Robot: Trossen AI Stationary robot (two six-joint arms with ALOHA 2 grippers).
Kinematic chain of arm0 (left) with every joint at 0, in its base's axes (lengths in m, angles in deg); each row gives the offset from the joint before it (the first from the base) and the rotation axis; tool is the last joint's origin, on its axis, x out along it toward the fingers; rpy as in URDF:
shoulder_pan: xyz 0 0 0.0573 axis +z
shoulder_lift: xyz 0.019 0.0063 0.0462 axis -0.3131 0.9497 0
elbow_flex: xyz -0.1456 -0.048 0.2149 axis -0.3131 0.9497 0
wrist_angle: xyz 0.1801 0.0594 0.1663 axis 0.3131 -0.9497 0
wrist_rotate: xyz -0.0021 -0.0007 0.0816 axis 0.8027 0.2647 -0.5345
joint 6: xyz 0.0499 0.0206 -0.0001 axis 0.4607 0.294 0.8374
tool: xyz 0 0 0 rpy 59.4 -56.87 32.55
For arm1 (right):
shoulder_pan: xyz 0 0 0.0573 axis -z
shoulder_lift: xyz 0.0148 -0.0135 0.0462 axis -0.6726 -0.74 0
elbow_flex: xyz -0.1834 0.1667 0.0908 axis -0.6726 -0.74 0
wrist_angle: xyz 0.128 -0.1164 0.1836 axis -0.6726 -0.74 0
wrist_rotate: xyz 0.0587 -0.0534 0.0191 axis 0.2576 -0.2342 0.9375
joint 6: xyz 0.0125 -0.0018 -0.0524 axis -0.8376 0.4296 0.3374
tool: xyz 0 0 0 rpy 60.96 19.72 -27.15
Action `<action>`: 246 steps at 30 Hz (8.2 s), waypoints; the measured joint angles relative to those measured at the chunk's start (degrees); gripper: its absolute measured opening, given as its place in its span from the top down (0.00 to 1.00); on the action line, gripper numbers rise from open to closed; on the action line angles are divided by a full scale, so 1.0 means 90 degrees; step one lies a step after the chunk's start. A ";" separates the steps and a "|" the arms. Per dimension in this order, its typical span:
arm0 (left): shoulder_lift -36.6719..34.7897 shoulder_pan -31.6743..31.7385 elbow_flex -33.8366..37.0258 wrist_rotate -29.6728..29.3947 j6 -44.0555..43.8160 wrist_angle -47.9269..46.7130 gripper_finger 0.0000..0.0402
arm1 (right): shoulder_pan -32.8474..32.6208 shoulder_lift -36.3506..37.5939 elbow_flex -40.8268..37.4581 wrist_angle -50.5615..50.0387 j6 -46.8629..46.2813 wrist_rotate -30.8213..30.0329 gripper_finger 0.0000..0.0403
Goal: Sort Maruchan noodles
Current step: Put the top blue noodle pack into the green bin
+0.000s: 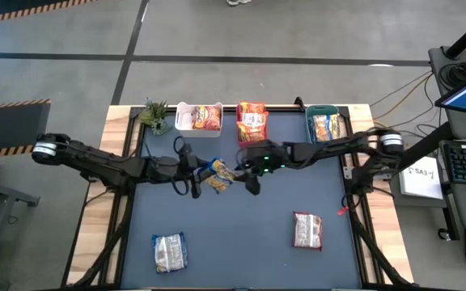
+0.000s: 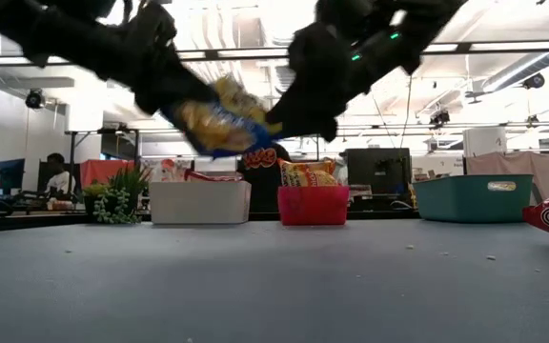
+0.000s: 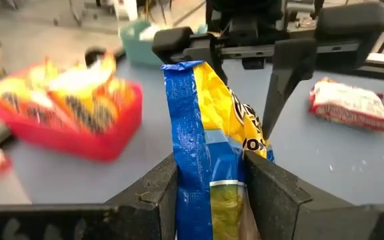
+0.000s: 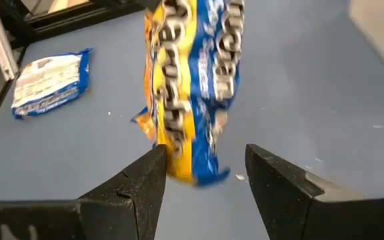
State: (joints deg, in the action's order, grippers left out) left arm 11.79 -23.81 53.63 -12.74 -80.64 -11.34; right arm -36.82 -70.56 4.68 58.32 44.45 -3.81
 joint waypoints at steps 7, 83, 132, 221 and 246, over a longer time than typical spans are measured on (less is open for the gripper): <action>0.0590 0.0200 -0.1029 0.0002 0.0891 0.0012 0.68 | 0.0005 0.1644 -0.1186 0.0121 0.0544 -0.0045 0.52; 0.9919 0.2278 -1.1364 0.0945 -0.0947 0.1229 0.68 | -0.0240 0.6266 -0.3325 0.0715 0.2054 0.0344 0.52; 0.9846 0.2261 -1.1680 0.0438 0.0136 -0.1182 0.92 | -0.0240 0.6268 -0.3328 0.0615 0.2119 0.0333 0.52; 0.0739 0.0573 -0.2604 0.0661 0.1100 -0.0068 1.00 | 0.3927 0.1264 -0.0049 -0.5026 -0.0821 -0.2484 0.98; 0.0742 0.0570 -0.2604 0.0658 0.0906 -0.0324 1.00 | 0.3925 0.1409 0.0197 -0.6749 -0.0609 -0.3275 0.98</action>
State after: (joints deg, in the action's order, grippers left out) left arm 18.46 -18.68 30.19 -6.81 -72.49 -14.26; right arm -1.50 -57.88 6.46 -2.42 38.96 -33.29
